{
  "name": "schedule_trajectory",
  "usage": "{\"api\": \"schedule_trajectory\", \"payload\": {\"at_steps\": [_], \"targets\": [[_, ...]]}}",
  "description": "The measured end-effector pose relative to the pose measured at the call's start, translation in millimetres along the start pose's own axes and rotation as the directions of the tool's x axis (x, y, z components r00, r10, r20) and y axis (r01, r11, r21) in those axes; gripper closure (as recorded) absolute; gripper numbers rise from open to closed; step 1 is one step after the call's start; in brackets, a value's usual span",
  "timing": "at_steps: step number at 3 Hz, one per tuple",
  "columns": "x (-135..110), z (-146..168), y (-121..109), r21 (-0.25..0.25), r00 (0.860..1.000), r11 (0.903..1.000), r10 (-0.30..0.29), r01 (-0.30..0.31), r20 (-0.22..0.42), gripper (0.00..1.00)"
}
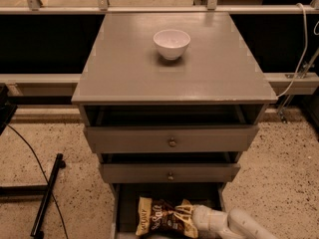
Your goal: Pick brown chip bag from bottom drawer and place on counter
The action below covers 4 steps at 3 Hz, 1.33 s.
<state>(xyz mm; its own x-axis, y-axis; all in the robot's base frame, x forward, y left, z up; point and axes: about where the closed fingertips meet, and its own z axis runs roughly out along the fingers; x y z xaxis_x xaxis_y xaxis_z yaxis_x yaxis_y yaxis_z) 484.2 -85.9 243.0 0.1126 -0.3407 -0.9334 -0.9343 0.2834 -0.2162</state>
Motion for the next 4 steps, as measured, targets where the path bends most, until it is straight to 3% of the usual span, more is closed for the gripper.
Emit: {"api": "schedule_trajectory", "payload": {"at_steps": [1, 2, 3, 4], "targets": [[-67.0, -36.0, -5.1, 0.095, 0.986, 0.9897, -0.118, 0.107, 0.120, 1.00], [-135.9, -74.5, -4.4, 0.175, 0.943, 0.9622, -0.245, 0.209, 0.225, 1.00], [-136.0, -74.5, -4.4, 0.175, 0.943, 0.9622, -0.245, 0.209, 0.225, 1.00], [-162.1, -77.8, -8.5, 0.144, 0.904, 0.9421, -0.332, 0.303, 0.270, 1.00]]}}
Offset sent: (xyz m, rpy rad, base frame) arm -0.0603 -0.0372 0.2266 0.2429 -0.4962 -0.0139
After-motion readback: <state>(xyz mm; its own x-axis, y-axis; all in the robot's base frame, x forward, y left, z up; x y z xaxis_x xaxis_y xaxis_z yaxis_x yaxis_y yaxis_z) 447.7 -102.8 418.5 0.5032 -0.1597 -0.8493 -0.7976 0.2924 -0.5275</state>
